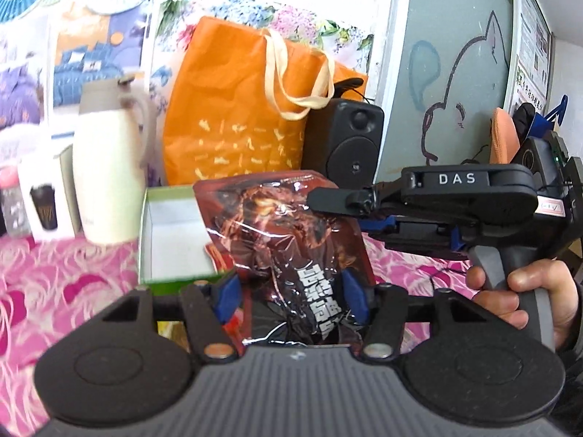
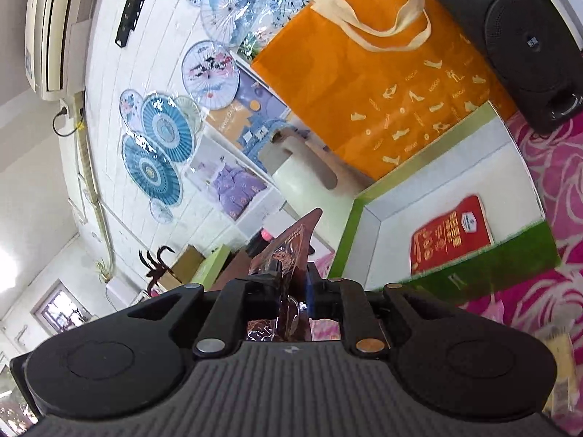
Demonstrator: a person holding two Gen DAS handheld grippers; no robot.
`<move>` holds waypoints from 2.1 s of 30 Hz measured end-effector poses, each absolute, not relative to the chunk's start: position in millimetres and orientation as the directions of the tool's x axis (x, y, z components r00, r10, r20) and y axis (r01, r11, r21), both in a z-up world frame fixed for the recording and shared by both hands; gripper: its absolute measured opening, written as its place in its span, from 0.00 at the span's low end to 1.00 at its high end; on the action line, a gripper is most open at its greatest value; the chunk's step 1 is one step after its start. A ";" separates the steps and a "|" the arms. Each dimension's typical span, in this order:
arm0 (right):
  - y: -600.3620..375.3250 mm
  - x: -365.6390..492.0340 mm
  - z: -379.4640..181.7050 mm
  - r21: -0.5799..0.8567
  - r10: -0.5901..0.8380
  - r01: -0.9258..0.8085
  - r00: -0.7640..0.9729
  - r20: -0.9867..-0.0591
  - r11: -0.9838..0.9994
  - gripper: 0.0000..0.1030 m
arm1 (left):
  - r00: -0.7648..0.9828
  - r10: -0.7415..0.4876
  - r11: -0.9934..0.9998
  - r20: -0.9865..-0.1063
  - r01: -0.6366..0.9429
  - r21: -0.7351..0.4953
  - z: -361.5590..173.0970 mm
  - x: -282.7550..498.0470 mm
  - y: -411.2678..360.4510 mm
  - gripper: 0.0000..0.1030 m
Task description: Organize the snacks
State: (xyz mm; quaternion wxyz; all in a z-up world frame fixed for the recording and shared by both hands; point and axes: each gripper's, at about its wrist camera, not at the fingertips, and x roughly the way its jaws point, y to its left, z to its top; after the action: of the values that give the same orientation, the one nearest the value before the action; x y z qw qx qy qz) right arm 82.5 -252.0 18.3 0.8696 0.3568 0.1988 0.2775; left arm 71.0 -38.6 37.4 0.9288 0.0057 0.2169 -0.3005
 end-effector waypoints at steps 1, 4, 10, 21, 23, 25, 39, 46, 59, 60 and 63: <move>-253.0 88.2 18.5 0.736 0.624 -0.341 0.769 -0.139 0.585 0.23 | 0.733 -0.550 0.822 -0.401 0.560 -0.104 37.5 75.7 -40.5 0.56; -255.0 106.6 17.1 0.751 0.618 -0.335 0.777 -0.122 0.569 0.23 | 0.749 -0.534 0.829 -0.393 0.555 -0.069 38.2 93.9 -44.8 0.56; -260.4 145.4 2.3 0.821 0.598 -0.279 0.796 -0.093 0.498 0.23 | 0.756 -0.525 0.840 -0.392 0.534 -0.095 38.0 141.2 -46.5 0.56; -274.4 171.0 -17.6 0.870 0.538 -0.148 0.829 -0.150 0.470 0.17 | 0.724 -0.523 0.842 -0.450 0.520 -0.143 16.1 188.9 -56.9 0.65; -279.6 175.0 -21.8 0.890 0.507 -0.109 0.849 -0.149 0.443 0.10 | 0.730 -0.509 0.854 -0.456 0.496 -0.158 13.5 199.2 -59.8 0.68; -285.2 182.9 -27.6 0.911 0.483 -0.062 0.861 -0.158 0.409 0.08 | 0.738 -0.482 0.870 -0.472 0.467 -0.157 13.8 214.3 -66.1 0.61; -308.4 193.0 -29.3 0.791 0.339 -0.003 0.904 -0.260 0.612 0.64 | 0.727 -0.427 0.897 -0.538 0.413 -0.154 1.4 229.5 -45.3 0.71; -302.2 129.3 3.0 0.645 0.407 -0.190 0.890 -0.205 0.740 0.82 | 0.845 -0.320 0.941 -0.429 0.334 -0.043 7.8 143.1 19.7 1.00; -263.6 24.7 -30.3 0.277 0.270 -0.157 0.858 -0.437 0.948 1.00 | 0.802 -0.326 0.925 -0.500 0.379 0.004 -47.1 89.4 32.3 0.99; -260.3 23.0 -34.6 0.252 0.270 -0.168 0.848 -0.455 0.953 1.00 | 0.798 -0.329 0.923 -0.504 0.384 0.005 -50.4 88.9 29.6 0.99; -245.7 27.7 -40.2 0.142 0.263 -0.222 0.827 -0.496 0.965 1.00 | 0.789 -0.353 0.915 -0.503 0.404 -0.008 -57.3 91.9 24.9 0.99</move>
State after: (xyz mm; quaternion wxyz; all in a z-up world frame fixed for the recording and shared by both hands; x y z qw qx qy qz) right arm 27.7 -245.8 -40.2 0.9551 0.0390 0.2649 0.1268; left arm 91.9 24.9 -57.3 0.9444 0.0498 0.2558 -0.2003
